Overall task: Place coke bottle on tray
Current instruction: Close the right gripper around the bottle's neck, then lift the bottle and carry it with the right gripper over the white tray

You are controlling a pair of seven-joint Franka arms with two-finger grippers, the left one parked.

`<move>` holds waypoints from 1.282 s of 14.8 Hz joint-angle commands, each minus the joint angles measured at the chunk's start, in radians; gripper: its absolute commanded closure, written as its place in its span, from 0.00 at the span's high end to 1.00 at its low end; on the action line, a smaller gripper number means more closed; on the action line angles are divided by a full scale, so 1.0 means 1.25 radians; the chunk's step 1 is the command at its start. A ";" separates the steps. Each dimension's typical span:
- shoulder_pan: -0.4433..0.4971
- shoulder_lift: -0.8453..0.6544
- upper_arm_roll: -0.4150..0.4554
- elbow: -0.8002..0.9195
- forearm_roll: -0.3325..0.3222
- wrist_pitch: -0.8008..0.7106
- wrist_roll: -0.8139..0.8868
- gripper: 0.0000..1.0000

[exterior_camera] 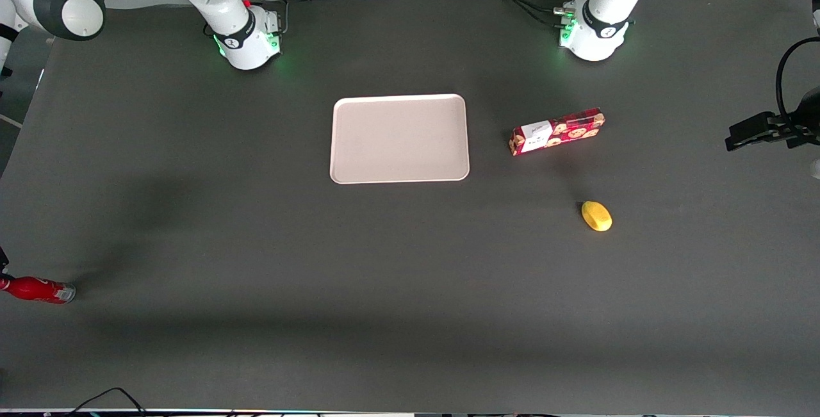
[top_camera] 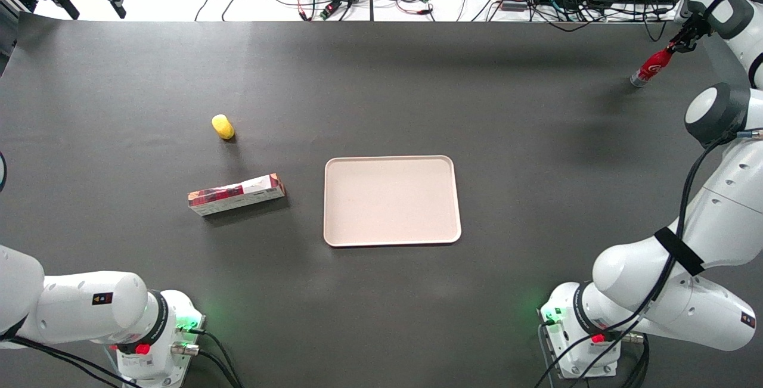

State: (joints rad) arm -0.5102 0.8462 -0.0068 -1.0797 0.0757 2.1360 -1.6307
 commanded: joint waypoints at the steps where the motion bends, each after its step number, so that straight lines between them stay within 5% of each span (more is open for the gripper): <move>1: 0.008 -0.039 0.001 0.013 0.014 -0.067 0.017 0.00; 6: 0.040 -0.105 0.001 0.000 -0.036 -0.182 0.176 0.00; 12: 0.110 -0.381 0.003 -0.282 -0.079 -0.208 0.436 0.00; 15: 0.154 -0.445 0.004 -0.311 -0.090 -0.281 0.564 0.00; 19: 0.177 -0.522 0.086 -0.311 -0.133 -0.388 0.789 0.00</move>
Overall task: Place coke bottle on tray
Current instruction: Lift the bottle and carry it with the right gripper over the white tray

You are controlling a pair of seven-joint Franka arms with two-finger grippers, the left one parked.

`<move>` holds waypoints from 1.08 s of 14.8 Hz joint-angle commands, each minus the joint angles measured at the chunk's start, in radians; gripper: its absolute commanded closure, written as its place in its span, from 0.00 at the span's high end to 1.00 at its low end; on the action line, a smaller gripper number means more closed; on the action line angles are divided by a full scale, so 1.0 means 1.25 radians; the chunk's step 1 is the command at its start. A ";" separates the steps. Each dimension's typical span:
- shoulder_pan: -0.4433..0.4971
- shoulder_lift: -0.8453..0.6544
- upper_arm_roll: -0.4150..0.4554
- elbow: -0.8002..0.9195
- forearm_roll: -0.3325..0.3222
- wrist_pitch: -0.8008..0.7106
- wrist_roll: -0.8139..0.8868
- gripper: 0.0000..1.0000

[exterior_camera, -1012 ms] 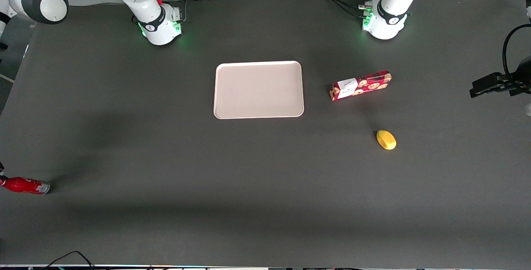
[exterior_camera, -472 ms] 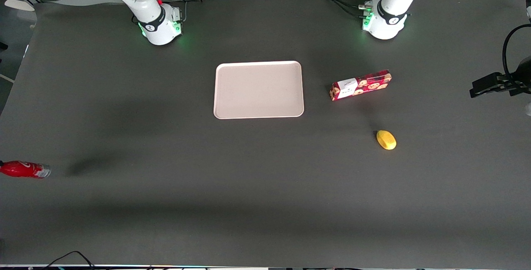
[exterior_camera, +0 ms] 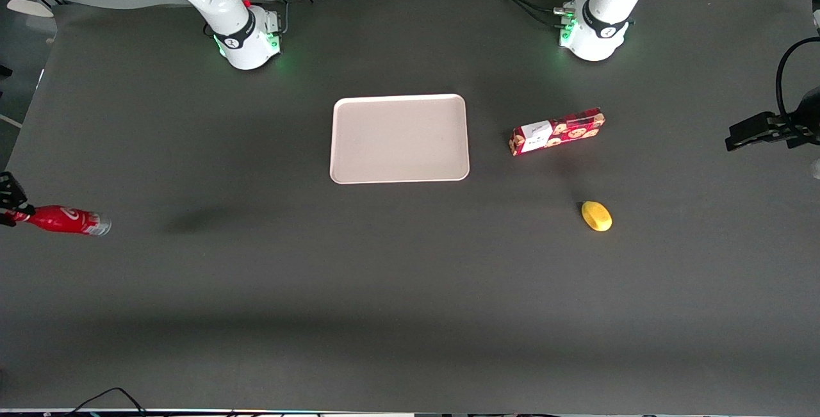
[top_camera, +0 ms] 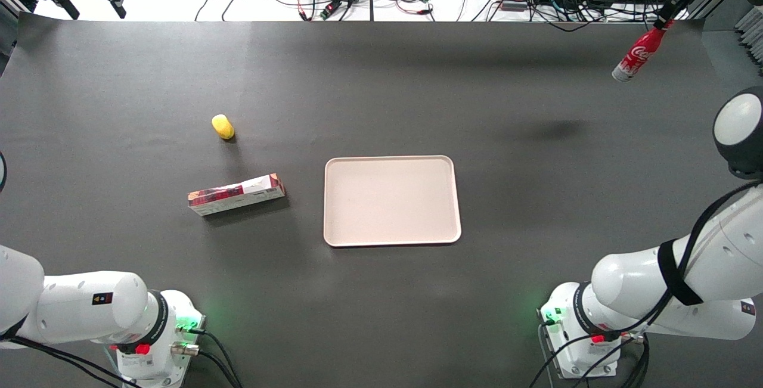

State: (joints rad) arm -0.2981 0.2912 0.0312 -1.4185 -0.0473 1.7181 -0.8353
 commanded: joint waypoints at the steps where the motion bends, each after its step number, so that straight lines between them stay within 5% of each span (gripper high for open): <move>1: 0.008 -0.089 0.074 -0.040 -0.038 -0.073 0.206 0.00; 11: 0.049 -0.233 0.265 -0.078 -0.026 -0.289 0.680 0.00; 16: 0.069 -0.260 0.358 -0.089 0.095 -0.324 0.957 0.00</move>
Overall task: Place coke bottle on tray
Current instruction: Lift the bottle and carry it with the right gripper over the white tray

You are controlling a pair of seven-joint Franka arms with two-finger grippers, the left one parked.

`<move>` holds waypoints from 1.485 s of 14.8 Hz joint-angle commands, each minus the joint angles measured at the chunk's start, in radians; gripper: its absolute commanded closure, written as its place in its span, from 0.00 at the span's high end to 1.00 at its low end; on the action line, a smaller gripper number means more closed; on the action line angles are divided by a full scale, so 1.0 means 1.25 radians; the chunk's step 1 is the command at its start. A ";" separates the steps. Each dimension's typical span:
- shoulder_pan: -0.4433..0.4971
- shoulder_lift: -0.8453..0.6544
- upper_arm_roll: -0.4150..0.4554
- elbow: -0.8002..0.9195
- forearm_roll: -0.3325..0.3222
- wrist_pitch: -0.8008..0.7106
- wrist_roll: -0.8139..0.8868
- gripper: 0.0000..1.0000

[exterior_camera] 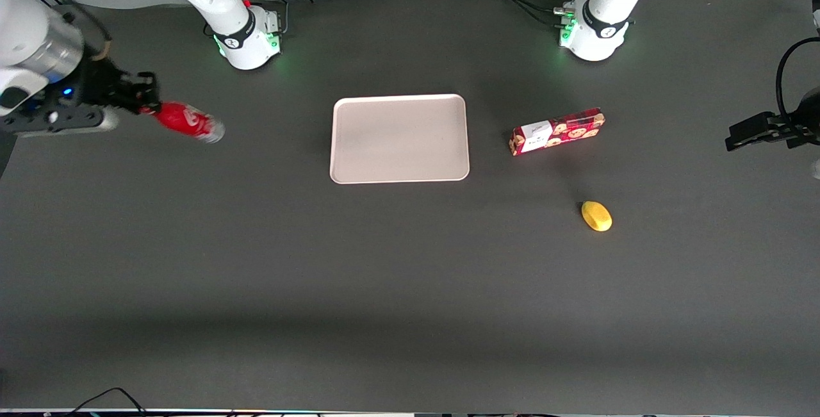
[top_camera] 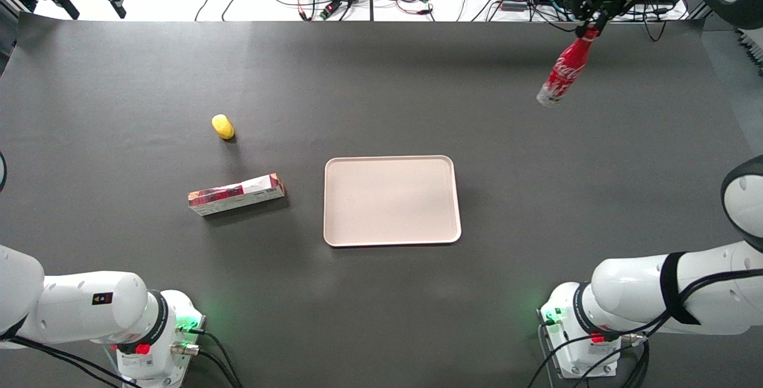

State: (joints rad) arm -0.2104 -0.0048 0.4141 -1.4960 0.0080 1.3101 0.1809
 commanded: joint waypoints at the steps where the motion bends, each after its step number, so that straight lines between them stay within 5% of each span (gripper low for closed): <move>1: -0.002 -0.021 0.098 -0.051 0.065 0.028 0.227 0.00; 12: 0.000 -0.021 0.351 -0.514 0.092 0.536 0.622 0.00; 22: 0.004 -0.015 0.415 -0.632 0.083 0.648 0.718 0.00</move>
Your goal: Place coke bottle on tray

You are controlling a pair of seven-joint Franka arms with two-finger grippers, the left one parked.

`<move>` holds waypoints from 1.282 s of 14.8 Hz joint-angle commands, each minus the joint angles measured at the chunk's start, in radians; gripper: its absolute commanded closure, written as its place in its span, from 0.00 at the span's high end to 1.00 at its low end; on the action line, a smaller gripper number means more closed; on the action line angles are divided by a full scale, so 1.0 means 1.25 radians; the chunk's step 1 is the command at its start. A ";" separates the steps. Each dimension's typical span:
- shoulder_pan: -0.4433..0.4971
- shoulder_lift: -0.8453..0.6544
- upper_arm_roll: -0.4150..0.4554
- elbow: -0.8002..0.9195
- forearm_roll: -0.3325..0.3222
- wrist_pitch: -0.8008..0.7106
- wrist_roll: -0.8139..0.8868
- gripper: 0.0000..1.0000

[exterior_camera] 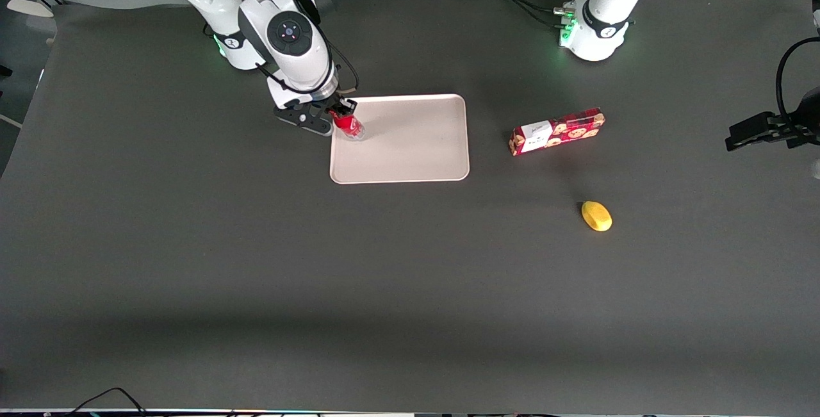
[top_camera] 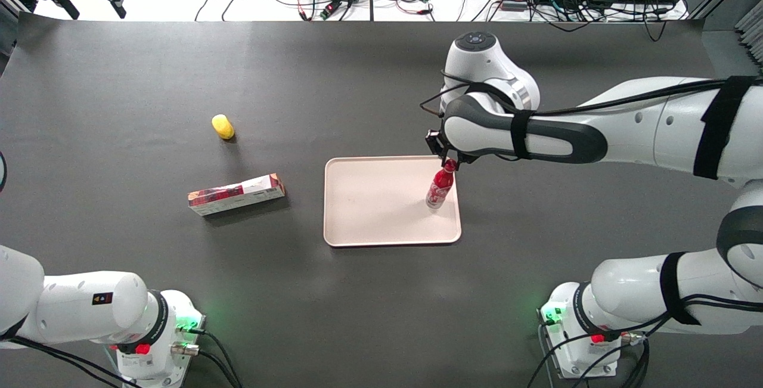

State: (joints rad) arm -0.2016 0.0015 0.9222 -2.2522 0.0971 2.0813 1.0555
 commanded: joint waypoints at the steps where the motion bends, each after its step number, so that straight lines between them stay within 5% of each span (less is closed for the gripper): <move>1: -0.004 -0.018 0.008 -0.027 0.009 0.030 0.023 0.00; 2: -0.004 -0.018 0.007 -0.027 0.009 0.028 0.023 0.40; 3: -0.006 -0.015 0.007 -0.026 0.009 0.028 0.023 0.99; 9: -0.015 -0.038 -0.011 0.098 0.002 -0.061 0.011 1.00; 12: -0.012 -0.026 -0.091 0.270 -0.057 -0.210 -0.052 1.00; 19: -0.017 -0.029 -0.351 0.497 -0.060 -0.455 -0.455 1.00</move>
State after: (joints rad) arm -0.2272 -0.0510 0.5974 -1.7053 0.0352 1.6019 0.6635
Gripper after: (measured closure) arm 0.000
